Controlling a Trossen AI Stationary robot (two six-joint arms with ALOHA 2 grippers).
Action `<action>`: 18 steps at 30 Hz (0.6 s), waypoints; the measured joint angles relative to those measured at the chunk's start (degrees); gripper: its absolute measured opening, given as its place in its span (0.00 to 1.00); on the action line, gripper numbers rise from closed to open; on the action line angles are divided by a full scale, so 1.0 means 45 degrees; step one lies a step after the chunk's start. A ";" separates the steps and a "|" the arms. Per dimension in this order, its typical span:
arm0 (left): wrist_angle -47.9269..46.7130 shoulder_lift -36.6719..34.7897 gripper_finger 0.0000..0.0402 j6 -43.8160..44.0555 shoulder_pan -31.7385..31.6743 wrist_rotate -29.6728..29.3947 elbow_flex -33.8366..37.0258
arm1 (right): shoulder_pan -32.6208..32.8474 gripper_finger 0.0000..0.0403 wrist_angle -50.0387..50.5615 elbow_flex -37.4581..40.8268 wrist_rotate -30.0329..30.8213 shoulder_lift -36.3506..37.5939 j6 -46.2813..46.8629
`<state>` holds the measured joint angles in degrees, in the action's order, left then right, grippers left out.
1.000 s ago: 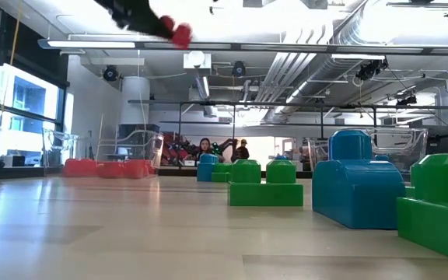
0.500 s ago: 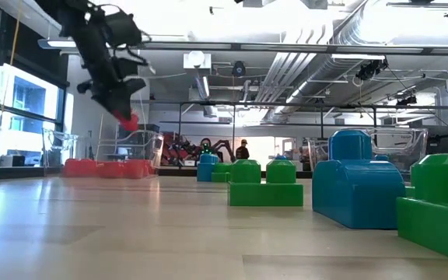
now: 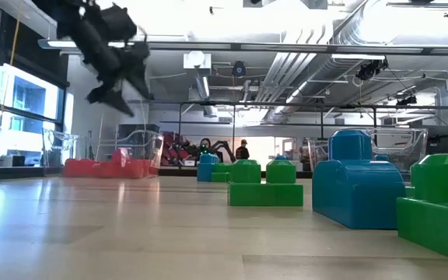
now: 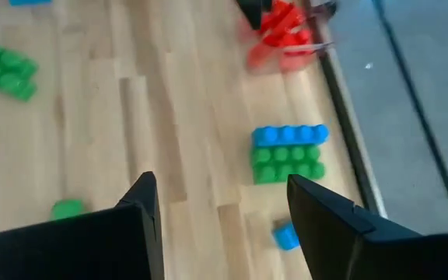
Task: Sort blocks
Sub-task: Put the green game piece into the bottom transparent bin
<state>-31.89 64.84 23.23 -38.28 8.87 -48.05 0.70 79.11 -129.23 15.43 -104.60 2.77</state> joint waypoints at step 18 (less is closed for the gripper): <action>0.3462 -0.0139 0.75 -0.0016 0.8603 -0.4437 -0.0018 | 0.2515 0.41 -0.2533 0.7370 -0.3699 -0.0005 0.1723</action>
<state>-16.31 64.22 23.16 0.43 -11.09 -48.14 12.02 67.71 -96.06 -1.22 -104.62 10.53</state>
